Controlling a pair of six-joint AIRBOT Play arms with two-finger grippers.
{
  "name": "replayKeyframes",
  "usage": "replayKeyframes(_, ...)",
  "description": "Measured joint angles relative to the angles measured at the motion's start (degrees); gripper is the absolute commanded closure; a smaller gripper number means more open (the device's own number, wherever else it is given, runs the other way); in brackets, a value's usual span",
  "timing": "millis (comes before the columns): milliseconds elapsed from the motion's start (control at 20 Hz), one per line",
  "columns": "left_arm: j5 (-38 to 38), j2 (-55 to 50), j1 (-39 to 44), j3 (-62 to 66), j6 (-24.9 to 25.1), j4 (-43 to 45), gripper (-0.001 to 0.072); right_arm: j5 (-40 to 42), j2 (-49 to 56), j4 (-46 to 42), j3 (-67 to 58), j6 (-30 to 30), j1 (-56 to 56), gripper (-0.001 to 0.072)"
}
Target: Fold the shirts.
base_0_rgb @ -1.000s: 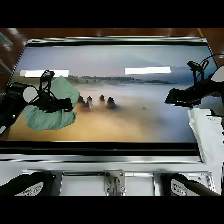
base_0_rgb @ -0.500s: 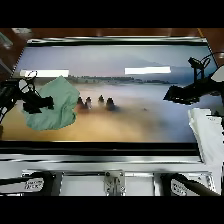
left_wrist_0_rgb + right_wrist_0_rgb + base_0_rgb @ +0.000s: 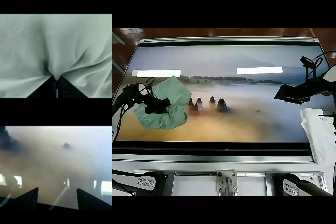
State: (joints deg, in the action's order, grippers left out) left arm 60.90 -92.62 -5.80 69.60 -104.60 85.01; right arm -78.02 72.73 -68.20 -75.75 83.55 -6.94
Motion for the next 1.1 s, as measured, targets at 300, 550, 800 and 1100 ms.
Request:
replayKeyframes(300,-2.6,12.96,1.92,0.02,1.6,-0.7,0.0673,-1.42,0.0,3.67,0.0,-0.17,0.0,0.0121)
replayKeyframes(550,-7.63,37.57,9.73,0.04,2.71,-2.82,0.0673,-2.32,-0.5,6.03,-0.63,-1.62,0.0,0.0121)
replayKeyframes(800,-10.03,51.65,20.13,-0.37,-1.42,-4.9,0.0673,-0.55,-6.01,6.32,-4.87,-3.87,0.0,0.0121)
replayKeyframes(1100,-16.7,47.8,36.61,-8.35,-3.72,-8.02,0.0673,-2.6,-13.64,2.82,-6.95,-4.66,0.0,0.012)
